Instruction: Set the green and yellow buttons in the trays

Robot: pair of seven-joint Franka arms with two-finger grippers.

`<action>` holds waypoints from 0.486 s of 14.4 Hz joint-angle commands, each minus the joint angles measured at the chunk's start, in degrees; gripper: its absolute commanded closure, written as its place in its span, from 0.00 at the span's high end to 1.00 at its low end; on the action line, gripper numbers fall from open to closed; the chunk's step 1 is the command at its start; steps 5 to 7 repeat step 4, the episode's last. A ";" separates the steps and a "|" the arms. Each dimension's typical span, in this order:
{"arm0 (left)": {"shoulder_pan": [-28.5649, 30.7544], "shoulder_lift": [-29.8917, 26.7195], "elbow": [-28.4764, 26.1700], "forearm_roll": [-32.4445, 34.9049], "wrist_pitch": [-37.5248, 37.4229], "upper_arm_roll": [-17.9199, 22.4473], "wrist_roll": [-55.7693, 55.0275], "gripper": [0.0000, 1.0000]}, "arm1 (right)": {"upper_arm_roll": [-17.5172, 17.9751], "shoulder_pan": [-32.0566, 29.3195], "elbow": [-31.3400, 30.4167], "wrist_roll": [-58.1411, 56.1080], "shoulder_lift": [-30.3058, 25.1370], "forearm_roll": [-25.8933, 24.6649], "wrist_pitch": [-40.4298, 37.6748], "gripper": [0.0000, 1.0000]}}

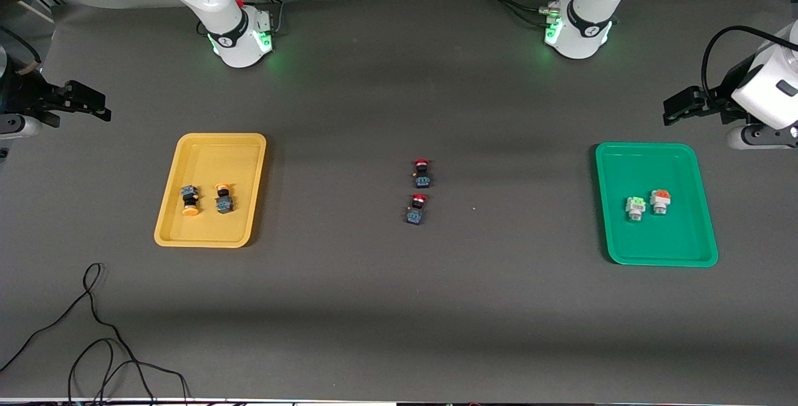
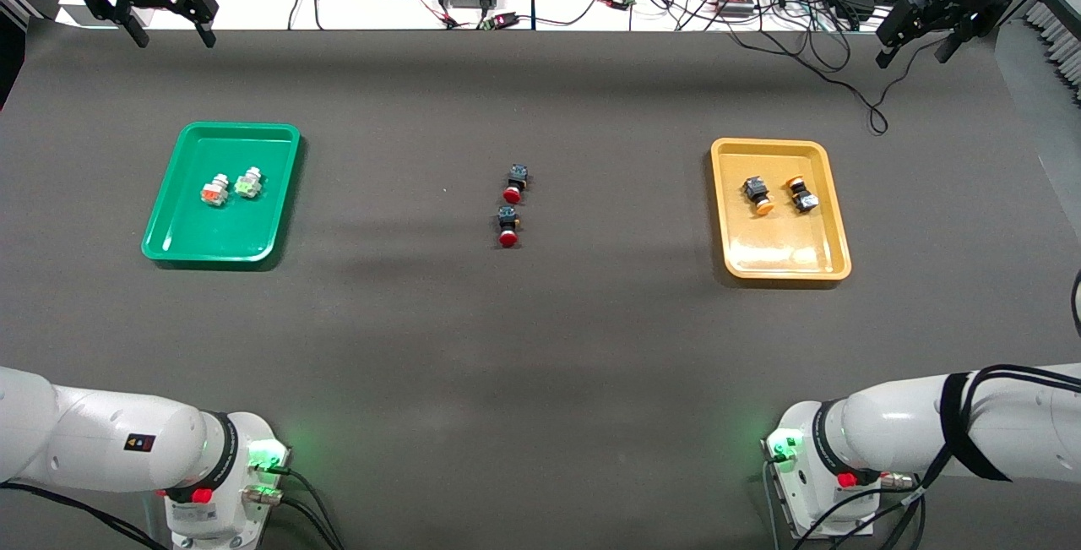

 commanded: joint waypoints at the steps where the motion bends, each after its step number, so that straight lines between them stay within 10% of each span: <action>1: -0.75 0.49 1.39 0.94 -0.69 0.40 0.49 1.00 | 0.15 0.25 0.77 1.36 0.37 -1.13 0.15 1.00; 7: -0.75 0.49 1.48 0.94 -0.60 0.40 0.49 1.00 | 0.67 0.60 0.68 1.44 0.37 -1.13 0.15 1.00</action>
